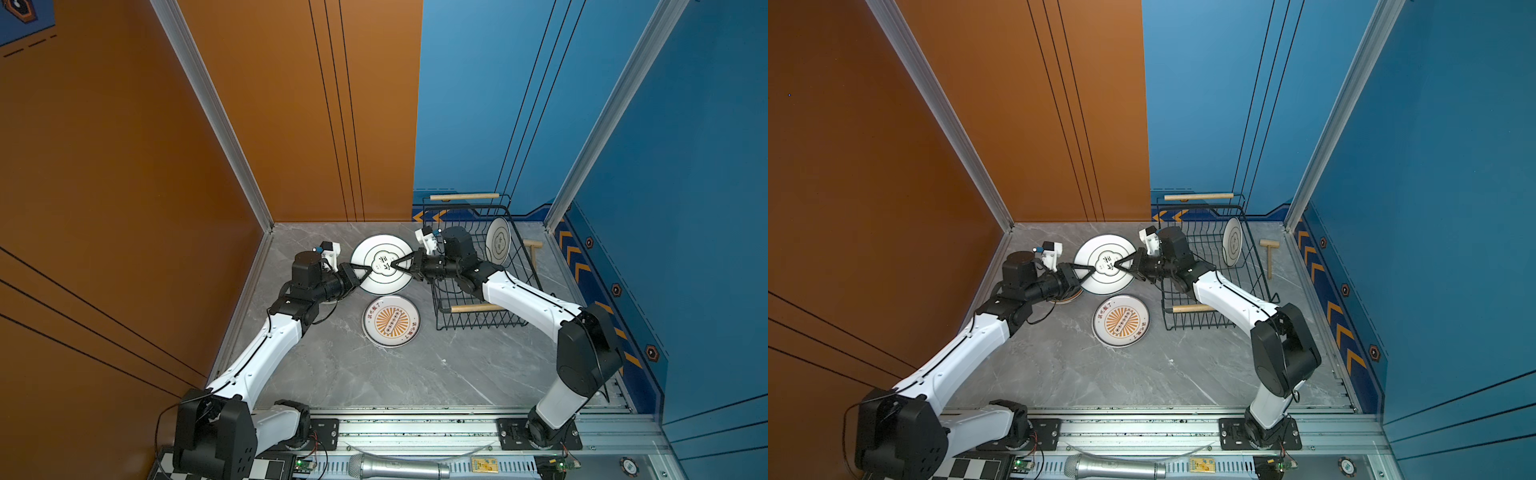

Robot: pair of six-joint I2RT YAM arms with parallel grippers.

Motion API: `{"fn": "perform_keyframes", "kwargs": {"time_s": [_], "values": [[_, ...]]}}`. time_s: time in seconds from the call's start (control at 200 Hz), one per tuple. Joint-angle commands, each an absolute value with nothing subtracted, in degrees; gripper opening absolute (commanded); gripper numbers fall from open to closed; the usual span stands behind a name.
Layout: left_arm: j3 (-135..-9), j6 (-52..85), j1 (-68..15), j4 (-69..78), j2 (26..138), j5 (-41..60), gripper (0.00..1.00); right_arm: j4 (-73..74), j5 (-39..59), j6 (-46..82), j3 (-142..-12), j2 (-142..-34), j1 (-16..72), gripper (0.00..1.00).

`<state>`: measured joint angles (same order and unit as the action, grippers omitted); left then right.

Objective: Unload the plates from the dish rack
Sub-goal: 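Open the right gripper and withdraw it while the left gripper lowers the plate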

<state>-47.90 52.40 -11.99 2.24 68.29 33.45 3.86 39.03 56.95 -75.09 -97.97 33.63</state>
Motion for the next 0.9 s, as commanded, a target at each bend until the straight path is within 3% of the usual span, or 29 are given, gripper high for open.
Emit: {"fn": "perform_keyframes", "kwargs": {"time_s": [0.0, 0.215, 0.285, 0.375, 0.471, 0.736, 0.896], "values": [[-48.94, 50.01, -12.79, 0.2, 67.66, 33.61, 0.11, 3.69, 40.35, 53.9, -77.92, -99.27, 36.13, 0.22], [-48.88, 51.85, -10.88, -1.14, 67.51, 34.16, 0.08, 2.72, 40.85, 52.21, -79.91, -99.26, 35.95, 0.42], [-48.25, 53.31, -9.74, -0.45, 67.61, 35.3, 0.08, 1.68, 40.76, 51.66, -80.48, -99.37, 35.55, 0.6], [-47.49, 54.45, -8.65, 0.18, 67.52, 36.19, 0.08, -0.09, 39.97, 50.46, -80.7, -99.13, 34.93, 0.74], [-47.45, 54.39, -7.7, -1.25, 67.0, 36.22, 0.08, -3.13, 38.63, 48.59, -80.95, -98.32, 34.07, 1.0], [-48.92, 47.12, -6.76, -18.48, 64.09, 29.96, 0.08, -25.62, 26.62, 35.53, -84.29, -92.74, 29.51, 1.0], [-45.11, 46.23, -6.92, -19.89, 64.34, 28.59, 0.08, -36.36, 17.04, 28.77, -84.76, -87.64, 27.06, 1.0]]}}
